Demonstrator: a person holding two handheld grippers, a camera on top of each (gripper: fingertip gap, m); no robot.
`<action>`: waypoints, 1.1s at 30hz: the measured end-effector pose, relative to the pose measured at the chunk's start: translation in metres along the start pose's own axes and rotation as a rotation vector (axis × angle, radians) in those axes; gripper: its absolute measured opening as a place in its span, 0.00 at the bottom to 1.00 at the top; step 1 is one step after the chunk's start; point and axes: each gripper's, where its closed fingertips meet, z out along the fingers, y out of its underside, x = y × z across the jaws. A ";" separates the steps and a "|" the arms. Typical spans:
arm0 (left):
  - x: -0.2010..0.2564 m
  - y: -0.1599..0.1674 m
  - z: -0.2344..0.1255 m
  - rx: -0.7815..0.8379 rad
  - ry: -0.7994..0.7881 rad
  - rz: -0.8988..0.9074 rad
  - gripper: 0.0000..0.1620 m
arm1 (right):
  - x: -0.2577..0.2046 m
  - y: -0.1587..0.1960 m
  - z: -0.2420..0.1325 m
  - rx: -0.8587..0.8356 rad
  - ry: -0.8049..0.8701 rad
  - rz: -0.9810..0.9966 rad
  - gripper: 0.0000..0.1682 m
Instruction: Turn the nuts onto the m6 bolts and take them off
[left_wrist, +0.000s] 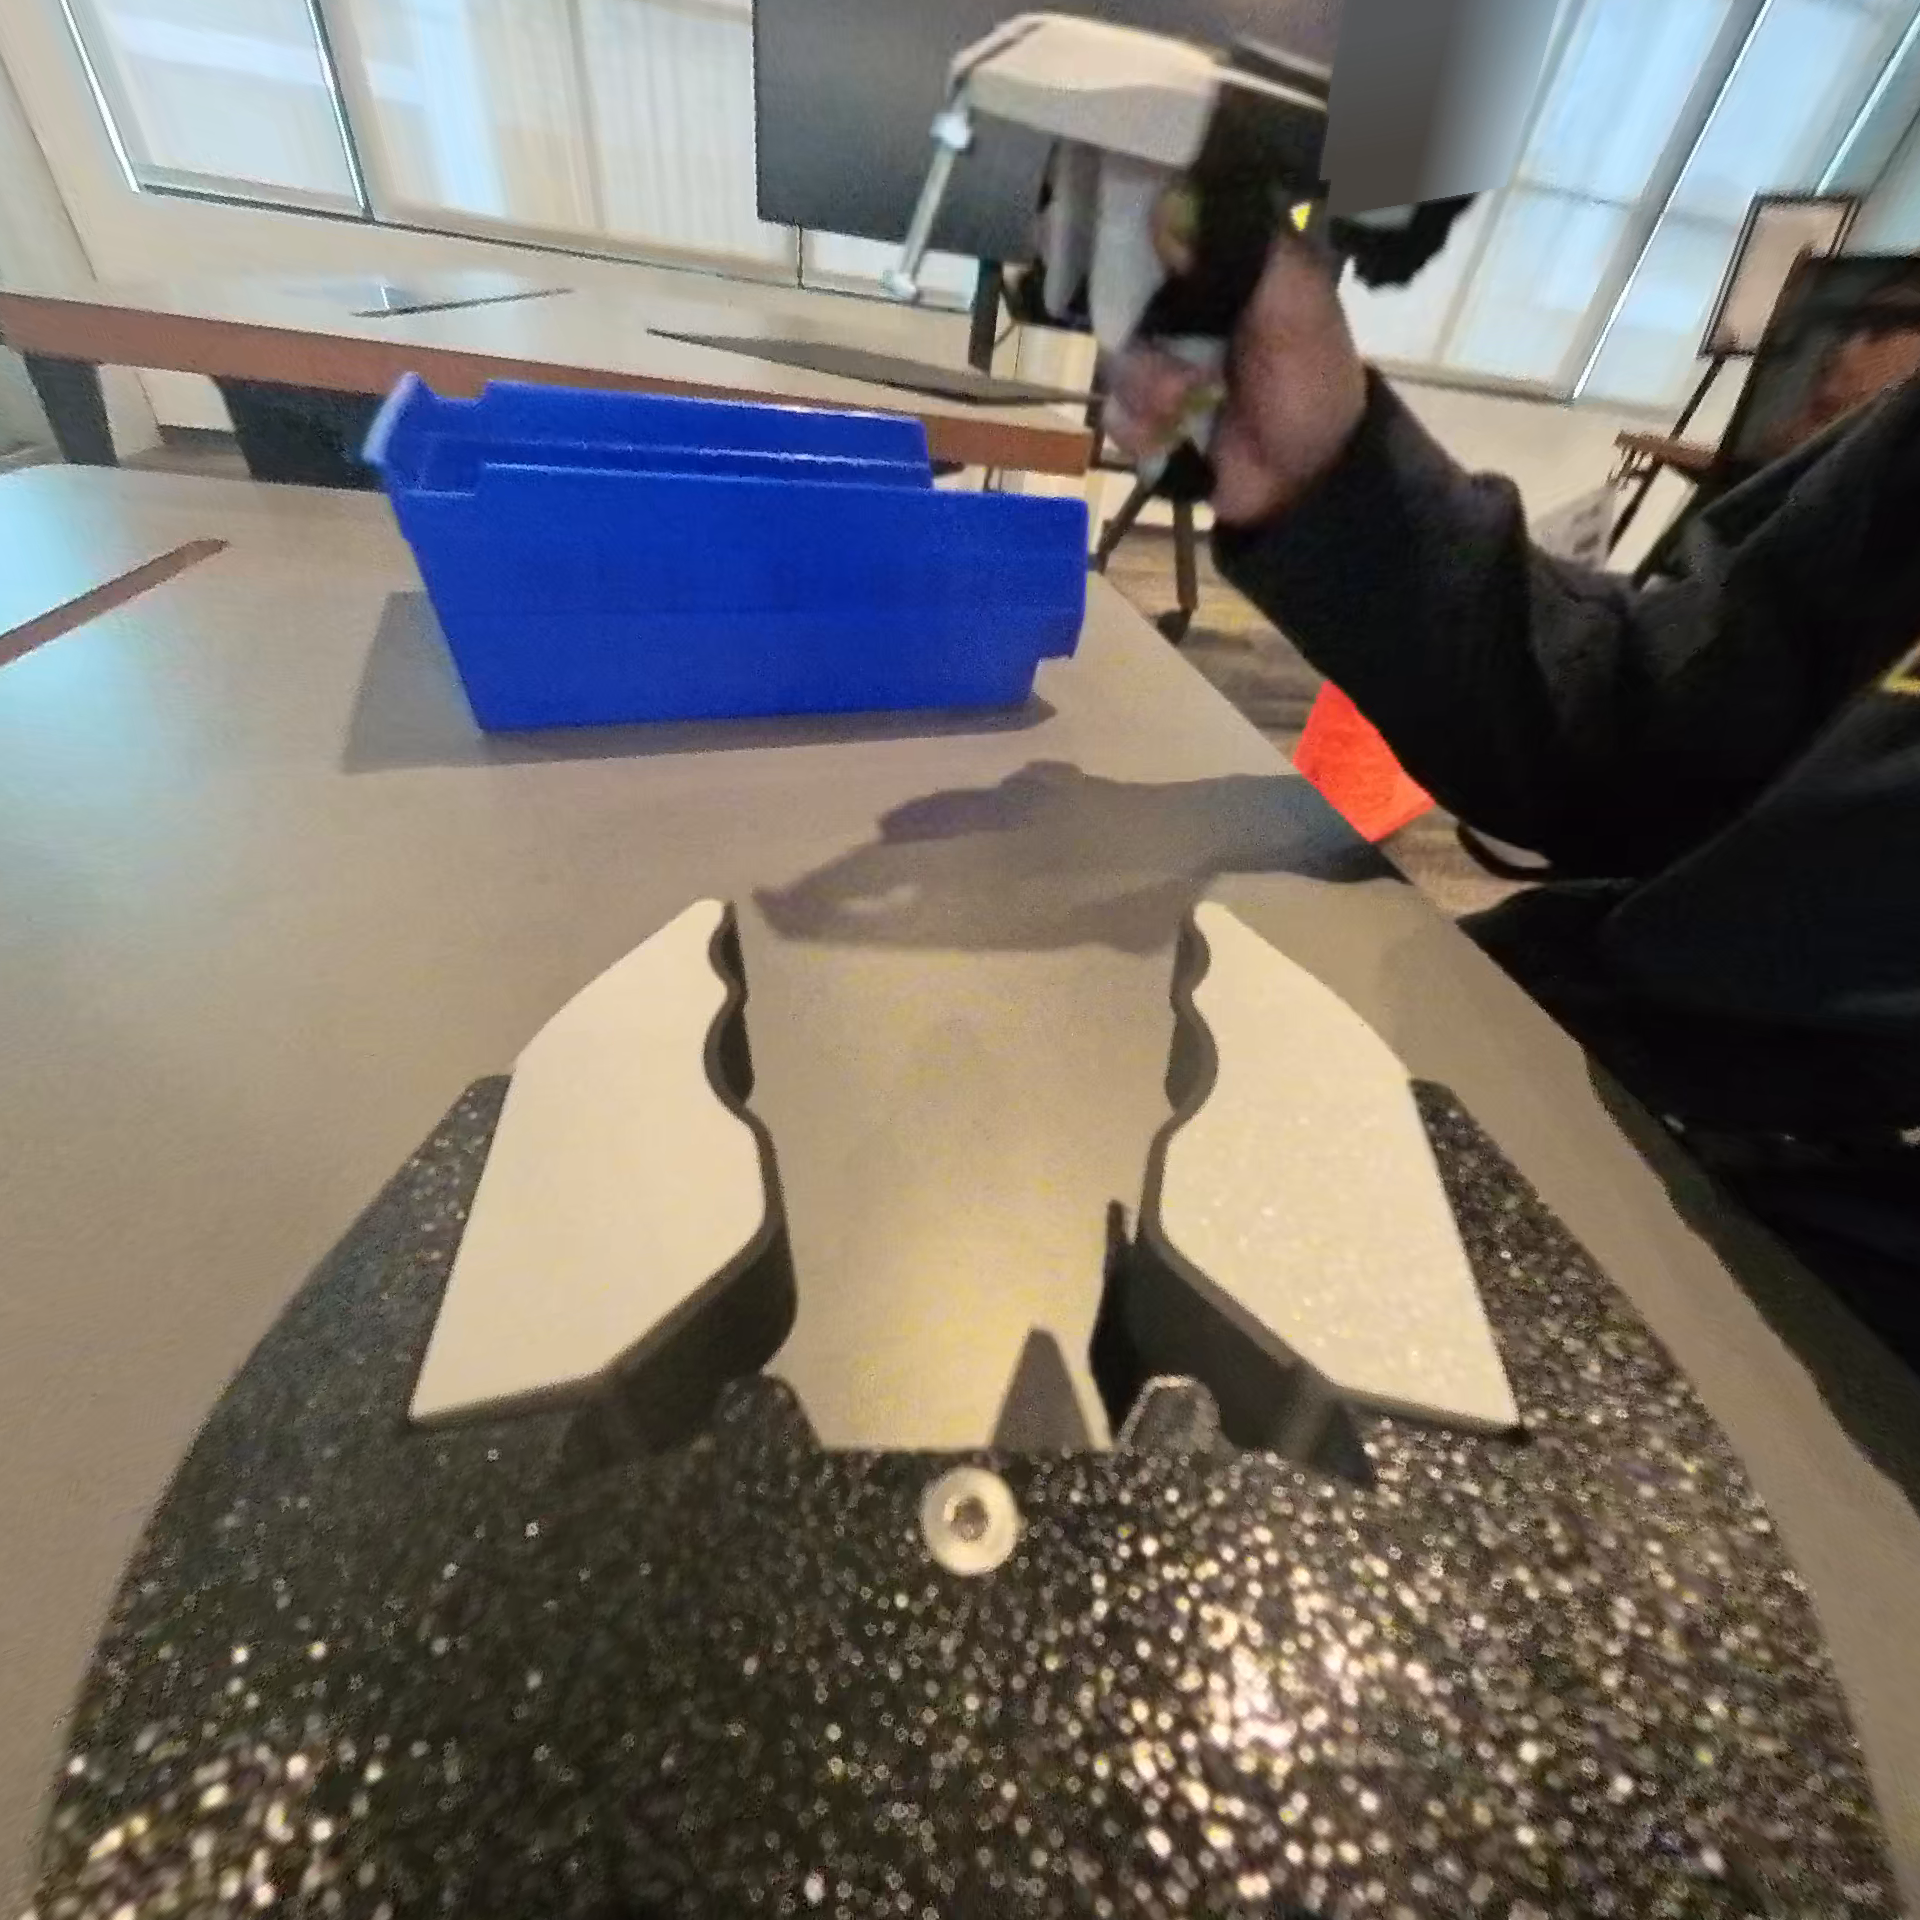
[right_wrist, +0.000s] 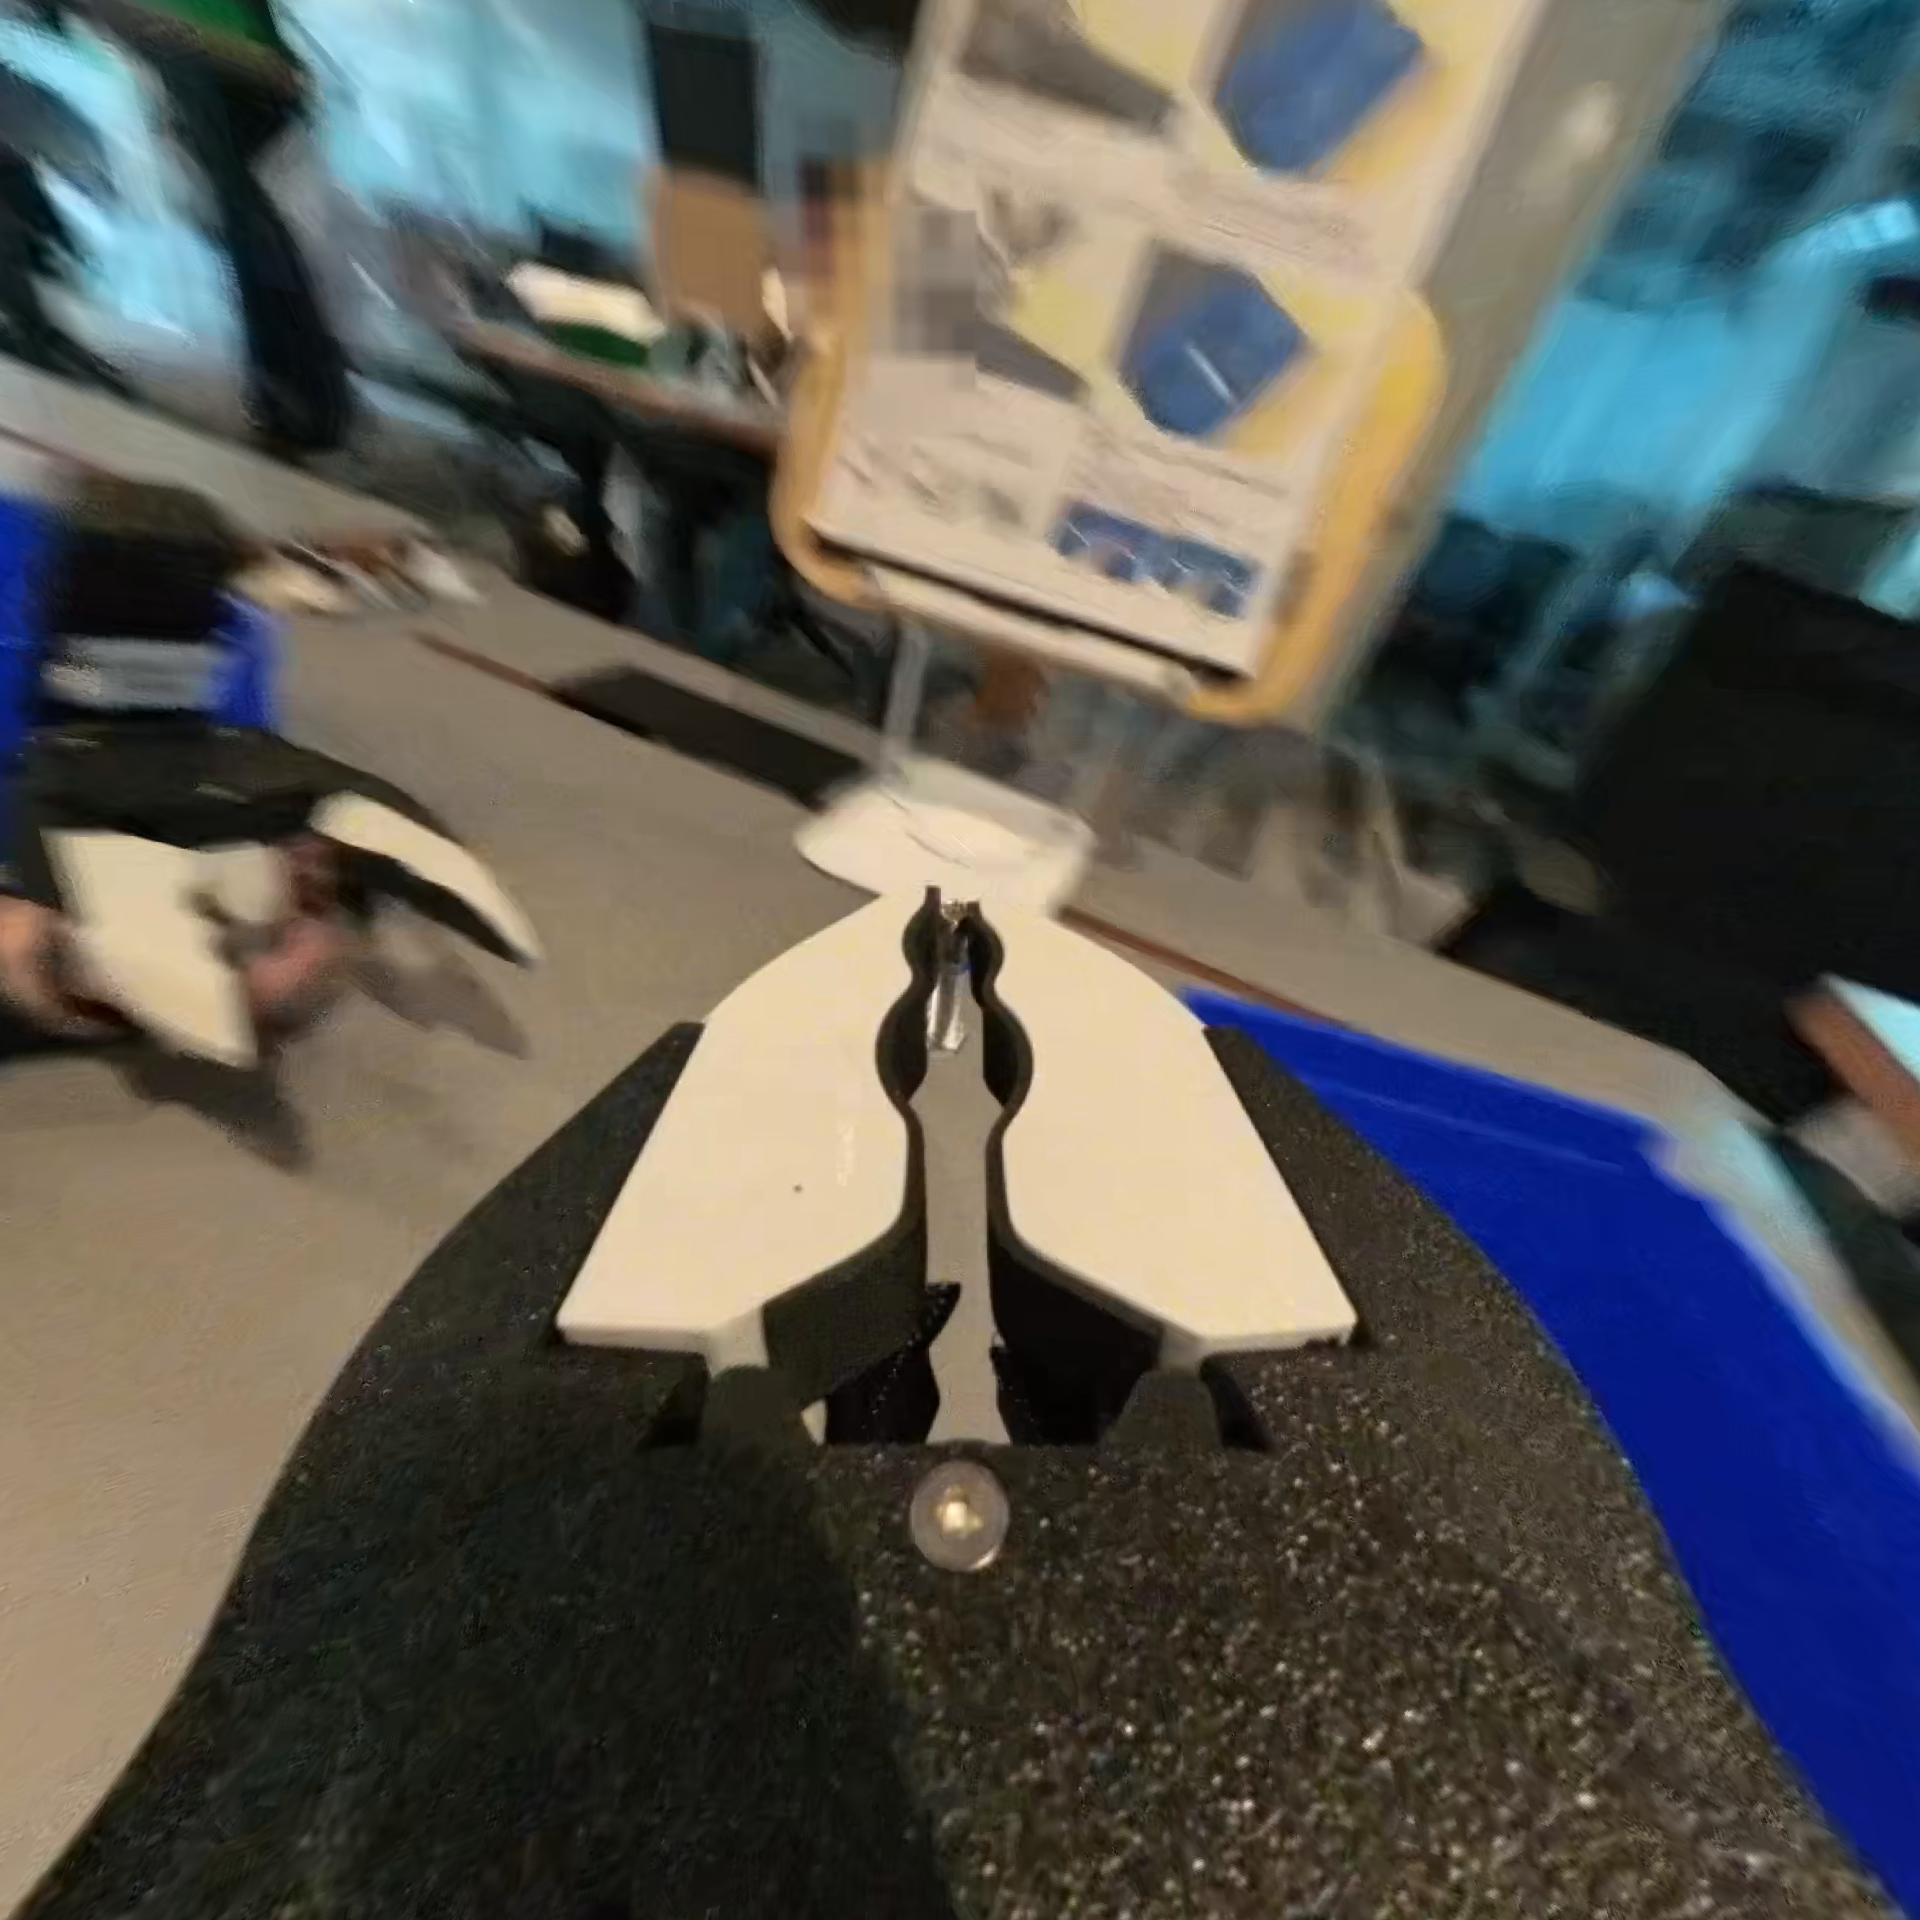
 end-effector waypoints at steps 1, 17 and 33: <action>-0.001 -0.001 -0.001 0.010 0.002 -0.011 0.49 | 0.031 0.008 -0.003 -0.121 0.039 -0.007 0.03; -0.001 0.000 -0.002 0.001 0.023 -0.025 0.39 | 0.170 0.234 -0.009 -1.323 -0.060 0.116 0.03; -0.009 -0.022 -0.014 0.130 -0.049 -0.086 0.40 | -0.034 -0.006 0.049 -0.211 -0.250 0.129 0.10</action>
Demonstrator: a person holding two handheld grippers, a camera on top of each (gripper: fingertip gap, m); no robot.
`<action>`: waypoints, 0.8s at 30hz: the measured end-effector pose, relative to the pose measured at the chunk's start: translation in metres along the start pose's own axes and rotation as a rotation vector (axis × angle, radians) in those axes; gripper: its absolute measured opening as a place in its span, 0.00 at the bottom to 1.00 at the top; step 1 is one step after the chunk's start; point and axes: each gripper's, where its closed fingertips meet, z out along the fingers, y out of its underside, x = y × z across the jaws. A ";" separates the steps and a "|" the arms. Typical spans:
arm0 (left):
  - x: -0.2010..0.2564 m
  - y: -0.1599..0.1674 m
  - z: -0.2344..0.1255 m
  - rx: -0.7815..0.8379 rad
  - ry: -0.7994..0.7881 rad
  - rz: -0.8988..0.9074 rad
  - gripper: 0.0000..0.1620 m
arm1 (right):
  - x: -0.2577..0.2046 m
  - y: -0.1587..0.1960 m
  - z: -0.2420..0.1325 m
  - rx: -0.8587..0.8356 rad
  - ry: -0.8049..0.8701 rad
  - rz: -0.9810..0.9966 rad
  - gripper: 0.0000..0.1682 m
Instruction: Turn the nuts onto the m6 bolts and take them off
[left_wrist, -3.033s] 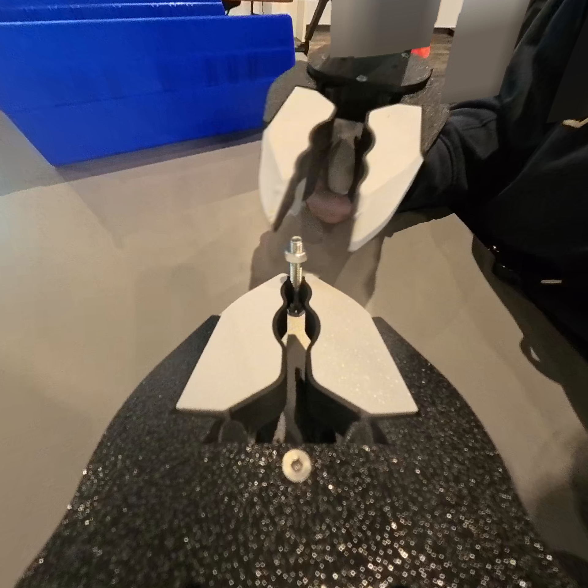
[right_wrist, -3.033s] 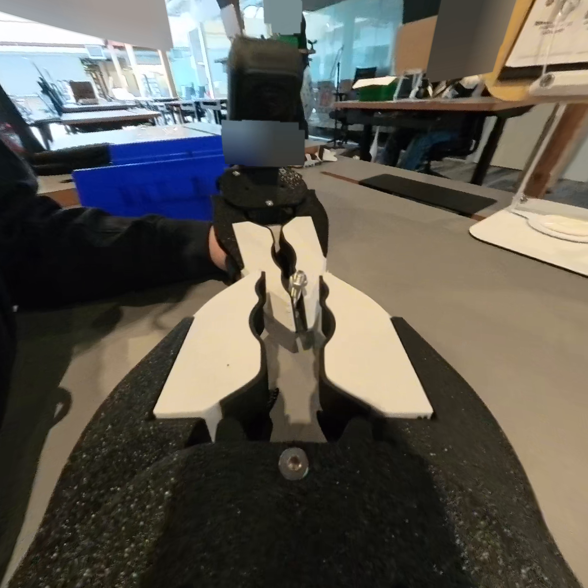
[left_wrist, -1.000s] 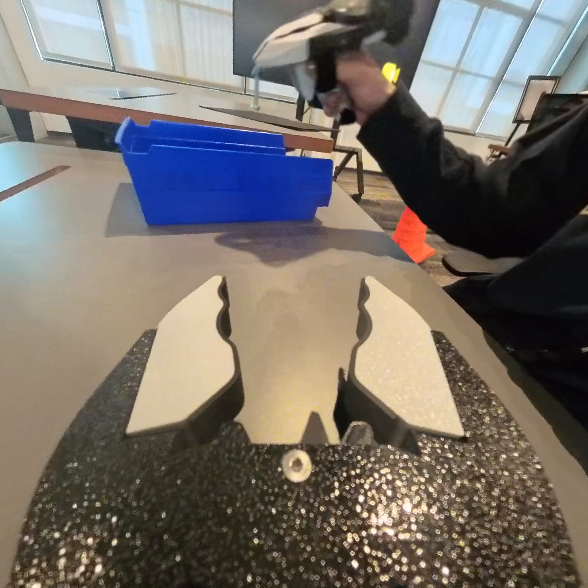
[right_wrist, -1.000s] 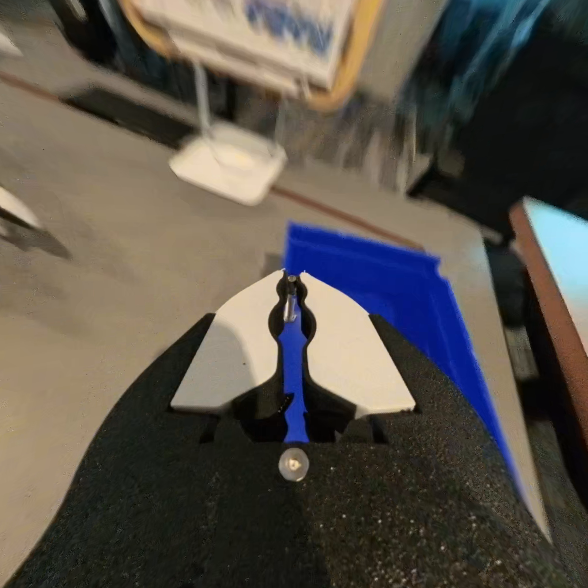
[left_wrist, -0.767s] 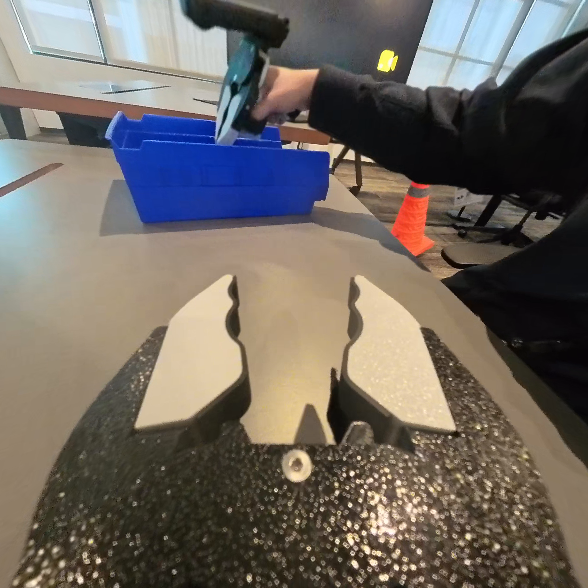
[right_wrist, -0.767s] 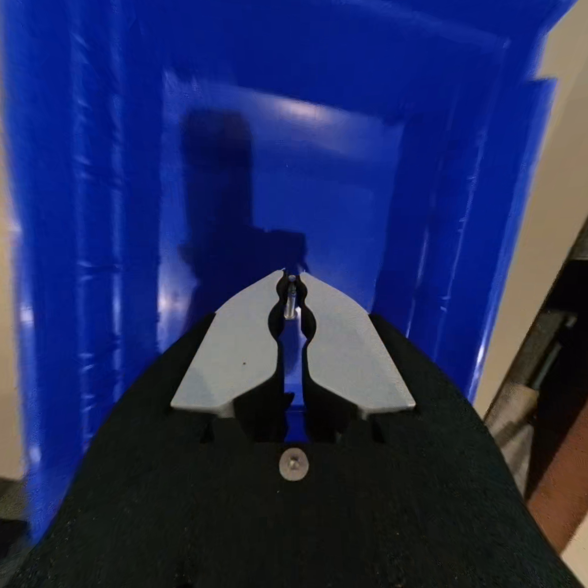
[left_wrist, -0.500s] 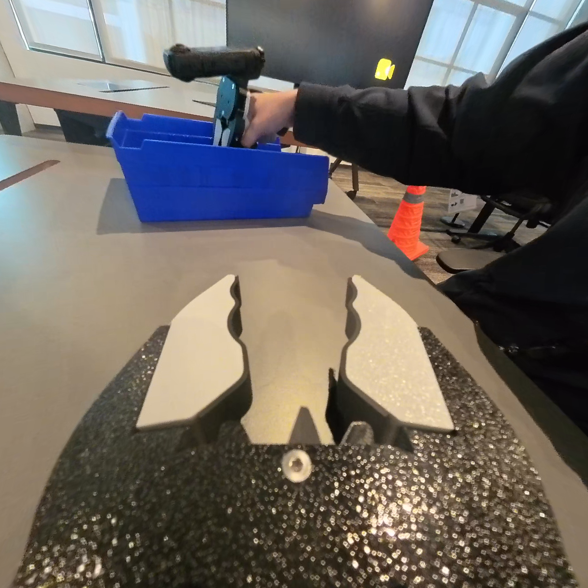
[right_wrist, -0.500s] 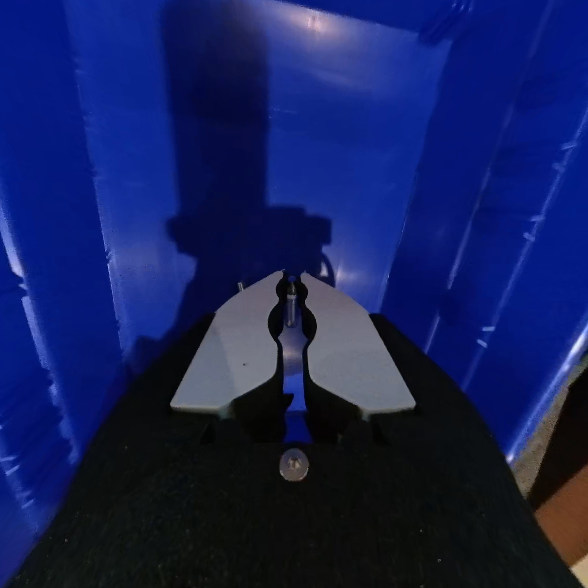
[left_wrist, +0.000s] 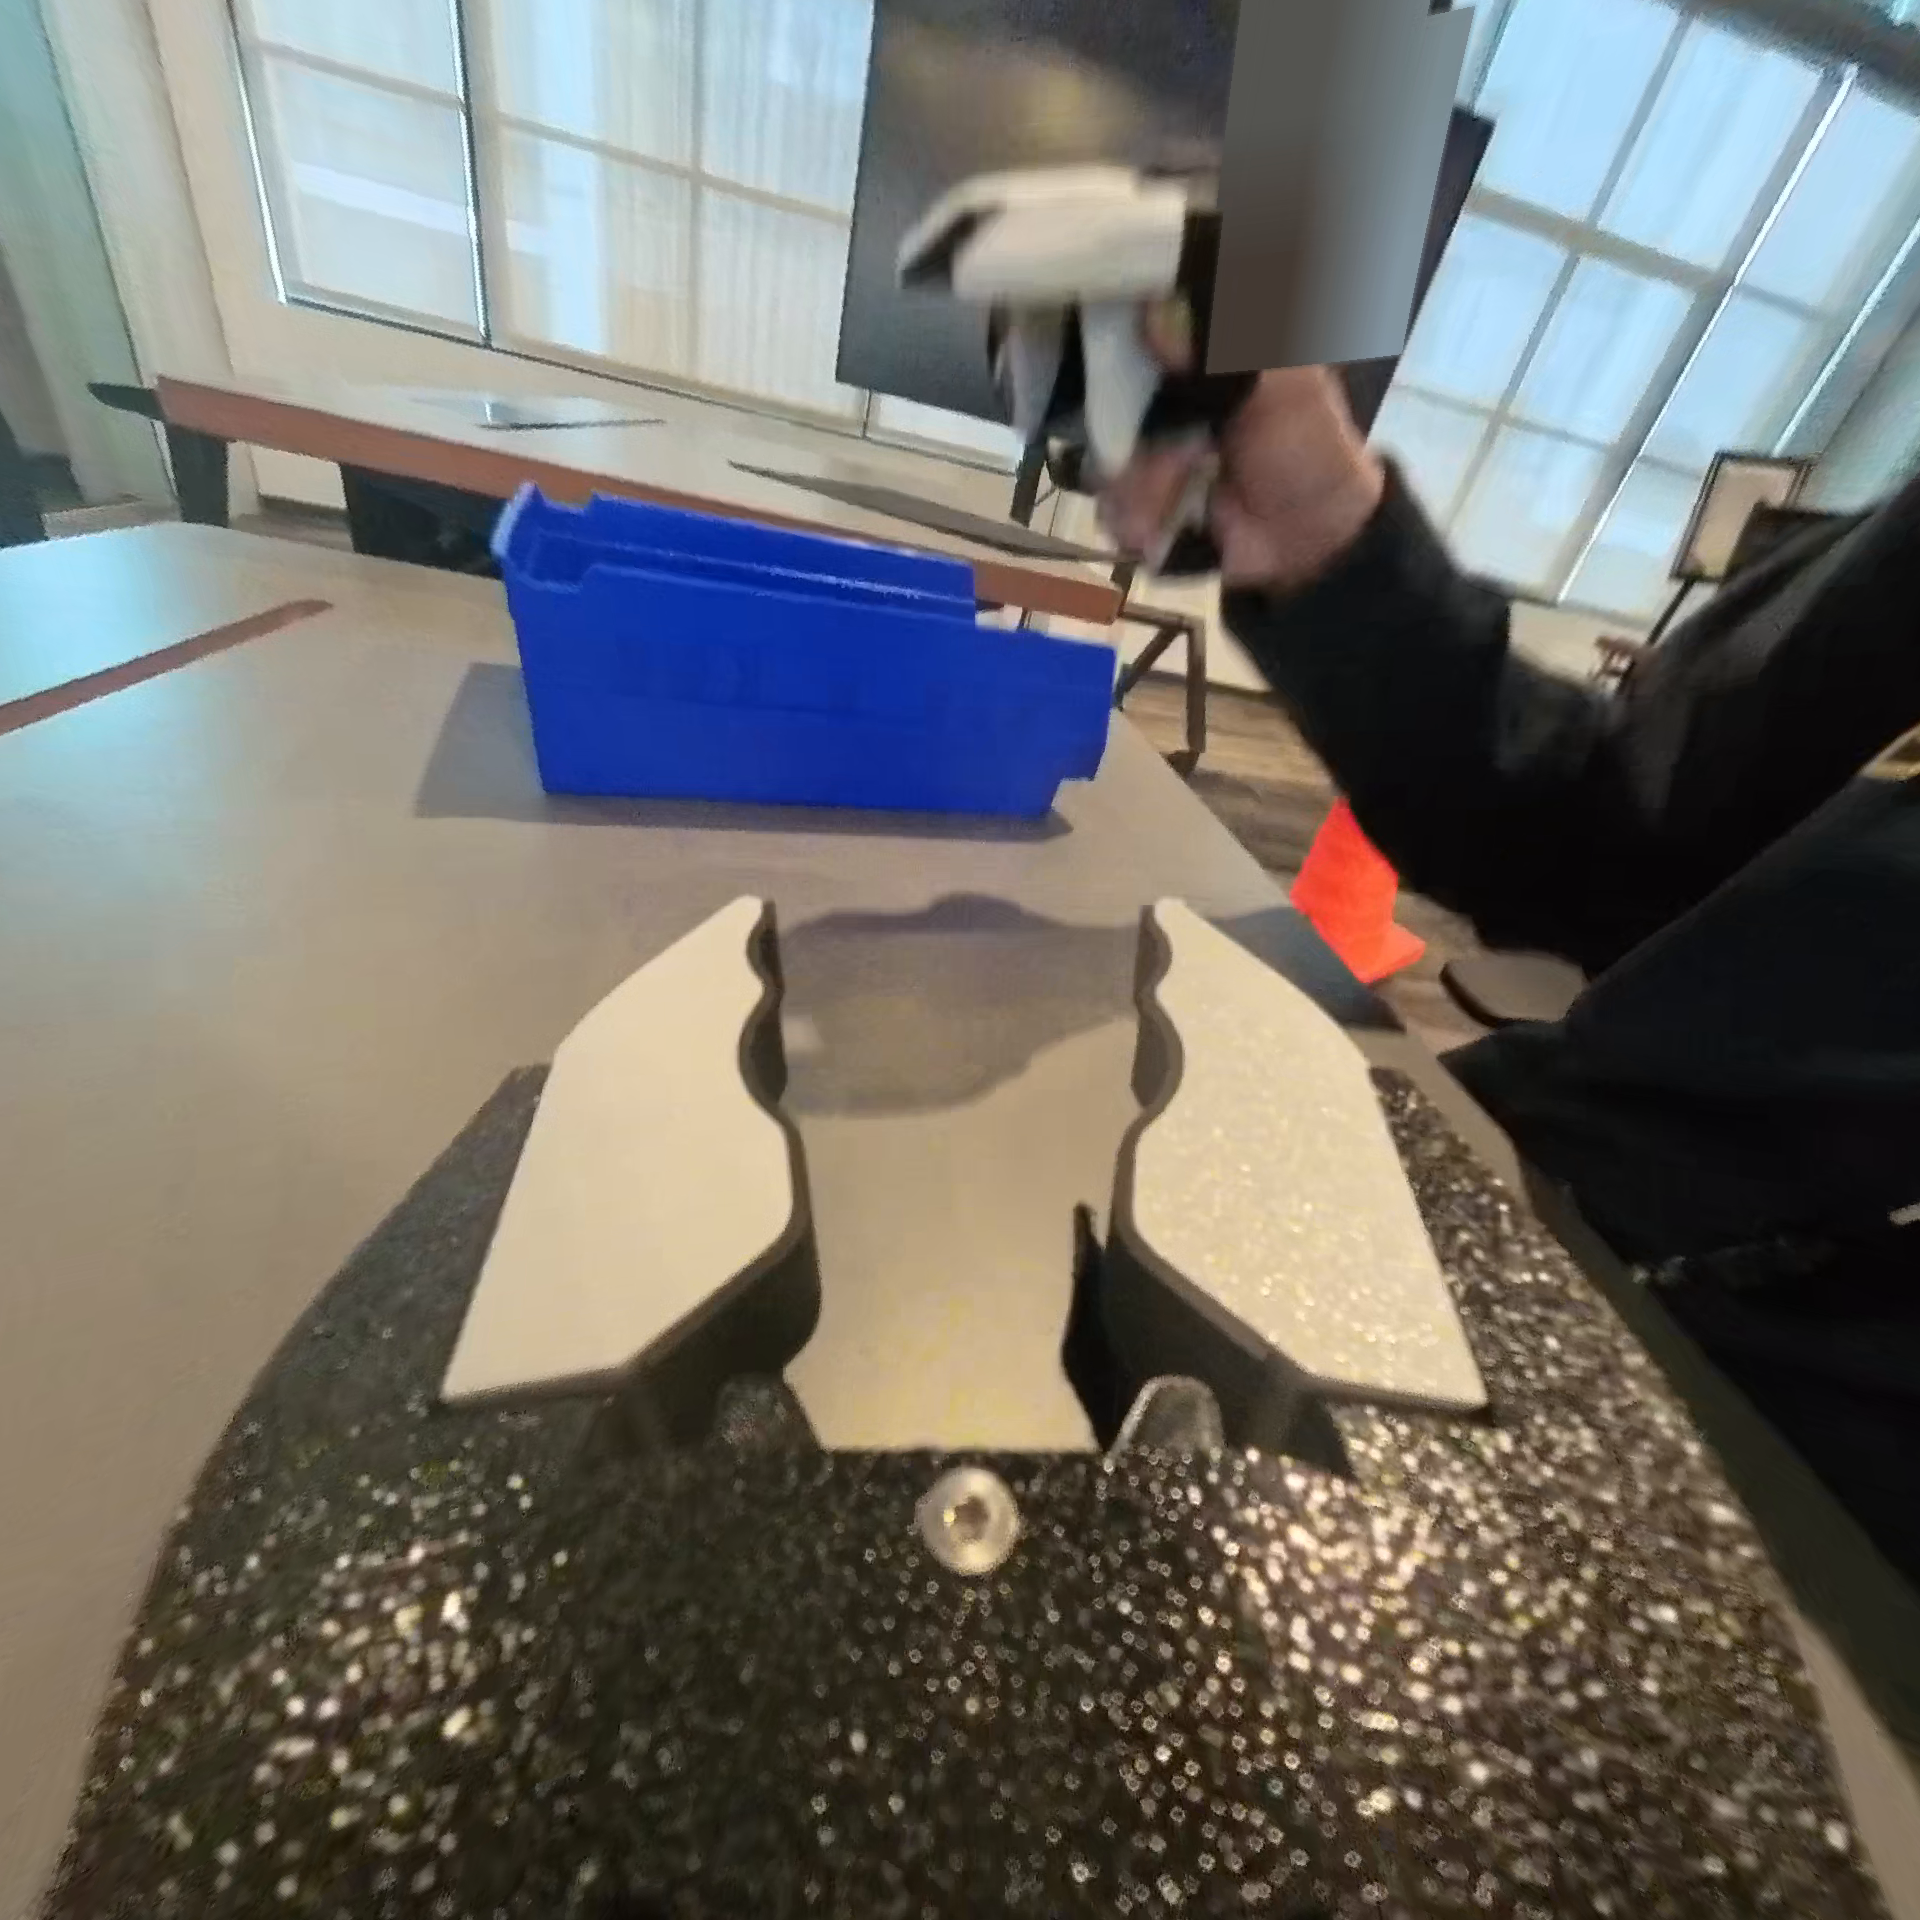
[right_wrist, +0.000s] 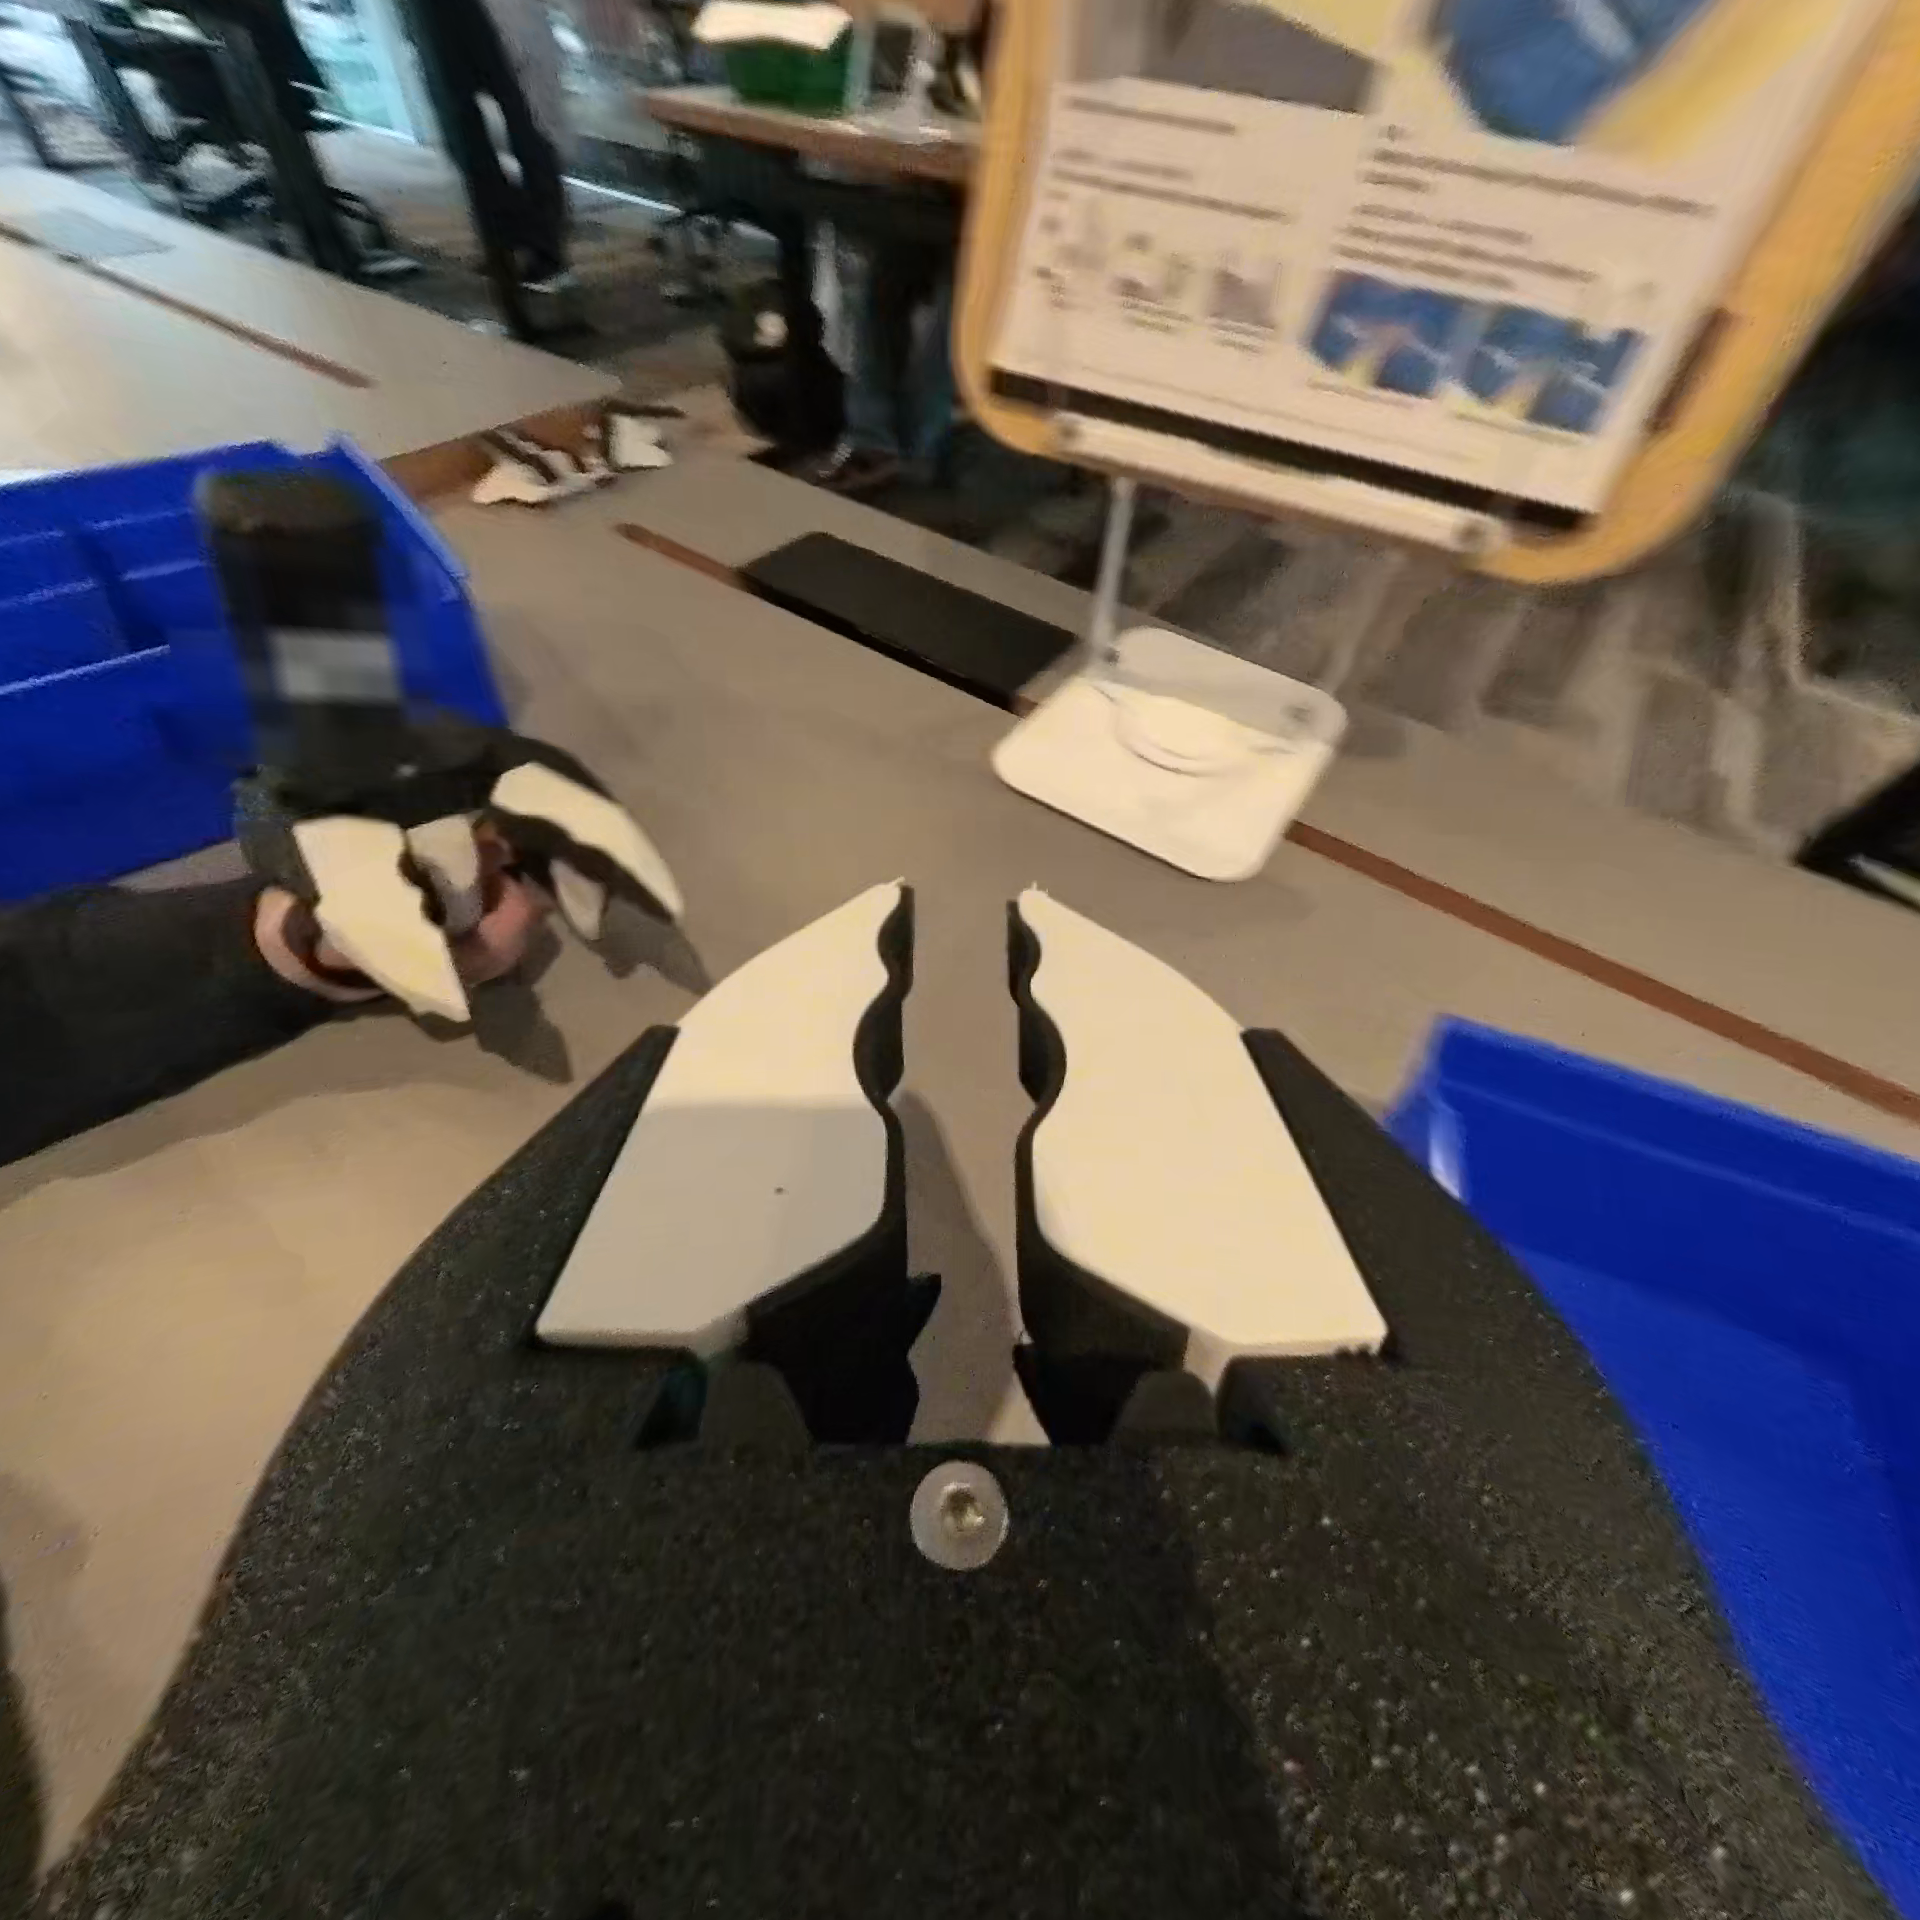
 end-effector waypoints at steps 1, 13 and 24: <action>0.003 -0.010 -0.003 0.010 -0.021 -0.004 0.41 | -0.017 0.006 0.016 0.034 -0.025 -0.034 0.10; 0.067 -0.093 -0.217 0.082 -0.930 -0.018 0.30 | -0.112 0.055 0.097 0.262 -0.266 -0.082 0.06; -0.001 -0.018 -0.334 -0.406 -1.170 -0.607 0.29 | -0.110 0.057 0.087 0.320 -0.306 0.038 0.03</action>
